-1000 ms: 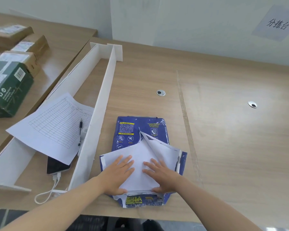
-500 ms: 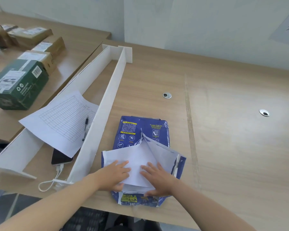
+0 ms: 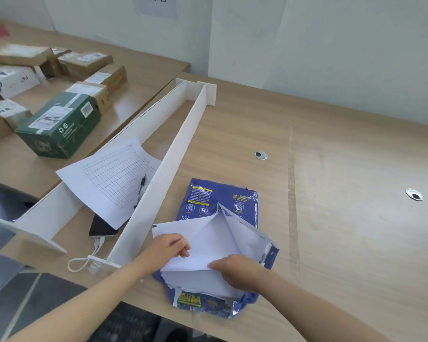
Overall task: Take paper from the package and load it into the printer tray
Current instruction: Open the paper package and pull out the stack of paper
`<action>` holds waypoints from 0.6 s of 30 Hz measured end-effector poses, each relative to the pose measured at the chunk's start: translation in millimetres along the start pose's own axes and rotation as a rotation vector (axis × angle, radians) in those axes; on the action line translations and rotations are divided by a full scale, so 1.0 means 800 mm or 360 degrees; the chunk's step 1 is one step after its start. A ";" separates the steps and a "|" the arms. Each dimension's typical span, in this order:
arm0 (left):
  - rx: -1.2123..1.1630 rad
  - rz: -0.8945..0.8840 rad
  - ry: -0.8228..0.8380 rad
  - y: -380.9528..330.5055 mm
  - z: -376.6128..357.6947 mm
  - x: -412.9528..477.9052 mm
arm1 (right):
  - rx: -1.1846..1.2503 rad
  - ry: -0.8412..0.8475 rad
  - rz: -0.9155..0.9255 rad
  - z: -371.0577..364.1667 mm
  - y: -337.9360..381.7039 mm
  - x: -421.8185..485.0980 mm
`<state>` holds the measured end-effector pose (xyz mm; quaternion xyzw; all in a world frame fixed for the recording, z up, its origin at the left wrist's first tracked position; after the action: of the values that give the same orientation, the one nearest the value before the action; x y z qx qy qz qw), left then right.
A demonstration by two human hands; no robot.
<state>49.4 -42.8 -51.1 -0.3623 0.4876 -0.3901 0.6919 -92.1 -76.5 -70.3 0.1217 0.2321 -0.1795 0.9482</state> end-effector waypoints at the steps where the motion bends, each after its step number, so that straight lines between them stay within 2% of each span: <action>1: -0.0051 0.0075 -0.0062 0.004 0.006 0.000 | -0.0024 -0.0015 0.0009 0.004 -0.001 0.000; 5: -0.0196 0.0299 -0.0309 0.019 0.029 0.001 | -0.0069 -0.0037 0.0025 0.017 -0.004 -0.002; 12: -0.0314 0.0631 -0.0447 0.040 0.041 -0.002 | -0.0092 -0.0149 0.0063 0.052 -0.007 -0.022; 18: -0.0354 0.0860 -0.0364 0.031 0.038 -0.010 | -0.0066 -0.0313 0.0109 0.106 0.001 -0.049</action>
<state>81.2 -21.3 -62.2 -0.3346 0.5250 -0.0932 0.7770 -90.5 -91.6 22.0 0.0918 0.1371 -0.1532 0.9743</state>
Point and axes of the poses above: each hand's wrist, its own x-axis towards the middle knuckle, its own z-axis out of the back of the hand, y = z × x, the point moved 10 cm from there along x, towards the middle knuckle, and after that the axes turned 8 degrees about -x, right-handed, at the moved point
